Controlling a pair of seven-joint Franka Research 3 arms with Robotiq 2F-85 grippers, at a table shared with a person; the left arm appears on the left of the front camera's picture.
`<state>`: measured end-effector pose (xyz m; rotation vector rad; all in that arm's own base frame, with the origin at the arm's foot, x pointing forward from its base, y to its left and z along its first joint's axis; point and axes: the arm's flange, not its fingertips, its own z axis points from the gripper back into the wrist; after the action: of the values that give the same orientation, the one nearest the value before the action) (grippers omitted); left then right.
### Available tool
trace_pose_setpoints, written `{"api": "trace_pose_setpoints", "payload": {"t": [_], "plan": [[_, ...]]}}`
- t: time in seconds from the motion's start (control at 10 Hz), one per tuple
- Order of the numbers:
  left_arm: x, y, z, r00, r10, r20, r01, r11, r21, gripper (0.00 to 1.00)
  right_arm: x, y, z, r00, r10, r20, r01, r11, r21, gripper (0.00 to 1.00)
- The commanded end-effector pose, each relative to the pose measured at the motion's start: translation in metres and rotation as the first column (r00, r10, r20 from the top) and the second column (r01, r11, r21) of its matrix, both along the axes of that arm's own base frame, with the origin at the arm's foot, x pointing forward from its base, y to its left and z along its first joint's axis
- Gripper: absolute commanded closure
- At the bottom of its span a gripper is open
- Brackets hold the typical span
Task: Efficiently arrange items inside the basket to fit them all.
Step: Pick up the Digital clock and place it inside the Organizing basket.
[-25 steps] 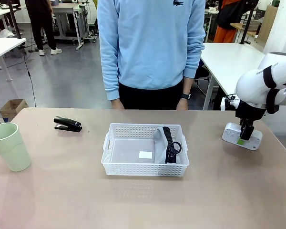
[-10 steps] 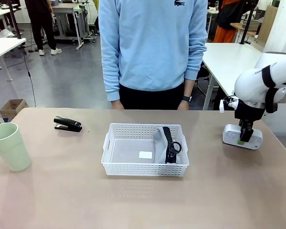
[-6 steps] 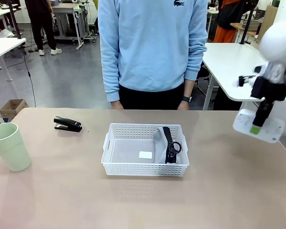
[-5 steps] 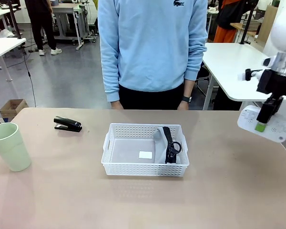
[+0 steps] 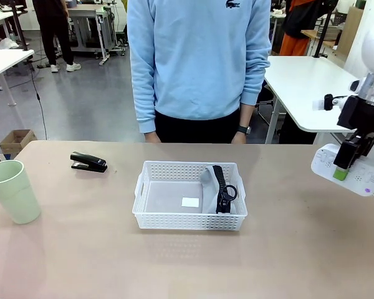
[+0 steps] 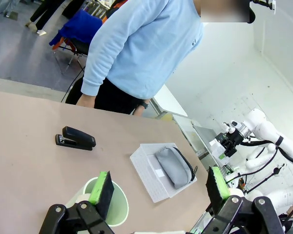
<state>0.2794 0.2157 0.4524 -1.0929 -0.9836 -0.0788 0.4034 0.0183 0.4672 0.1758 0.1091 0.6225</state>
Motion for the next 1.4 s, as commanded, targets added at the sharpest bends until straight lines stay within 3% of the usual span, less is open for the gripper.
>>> {"api": "trace_pose_setpoints", "payload": {"t": [0.0, 0.1, 0.2, 0.3, 0.5, 0.7, 1.0, 1.2, 1.3], "plan": [[0.001, 0.000, 0.001, 1.000, 0.003, 0.027, -0.003, 1.000, -0.005, 0.00, 0.006, -0.002, 0.008, 1.000, 0.028, -0.005, -0.028, 1.000, 0.007, 0.97], [0.001, 0.000, 0.001, 1.000, 0.003, 0.027, -0.003, 1.000, -0.005, 0.00, 0.006, -0.002, 0.008, 1.000, 0.028, -0.005, -0.028, 1.000, 0.007, 0.97], [0.001, 0.000, 0.001, 1.000, 0.003, 0.027, -0.003, 1.000, -0.005, 0.00, 0.002, 0.000, 0.001, 1.000, 0.001, 0.001, -0.001, 1.000, 0.001, 0.46], [0.001, 0.000, 0.001, 1.000, 0.003, 0.027, -0.003, 1.000, -0.005, 0.00, 0.003, 0.024, 0.020, 0.999, 0.010, 0.050, -0.007, 0.999, -0.053, 0.46], [0.001, 0.000, 0.001, 1.000, 0.003, 0.027, -0.003, 1.000, -0.005, 0.00, 0.009, 0.116, 0.067, 0.997, 0.070, 0.033, -0.061, 0.973, -0.222, 0.46], [0.001, 0.000, 0.001, 1.000, 0.003, 0.027, -0.003, 1.000, -0.005, 0.00, 0.021, 0.204, 0.074, 0.984, 0.180, 0.015, -0.171, 0.956, -0.237, 0.46], [0.001, 0.000, 0.001, 1.000, 0.003, 0.027, -0.003, 1.000, -0.005, 0.00, -0.002, 0.324, 0.062, 0.946, 0.317, 0.072, -0.295, 0.929, -0.222, 0.46], [0.001, 0.000, 0.001, 1.000, 0.003, 0.027, -0.003, 1.000, -0.005, 0.00, -0.017, 0.382, 0.028, 0.949, 0.294, 0.117, -0.266, 0.942, -0.206, 0.46], [0.001, 0.000, 0.001, 1.000, 0.003, 0.027, -0.003, 1.000, -0.005, 0.00, -0.015, 0.404, 0.005, 0.946, 0.308, 0.102, -0.284, 0.938, -0.198, 0.46]]}}
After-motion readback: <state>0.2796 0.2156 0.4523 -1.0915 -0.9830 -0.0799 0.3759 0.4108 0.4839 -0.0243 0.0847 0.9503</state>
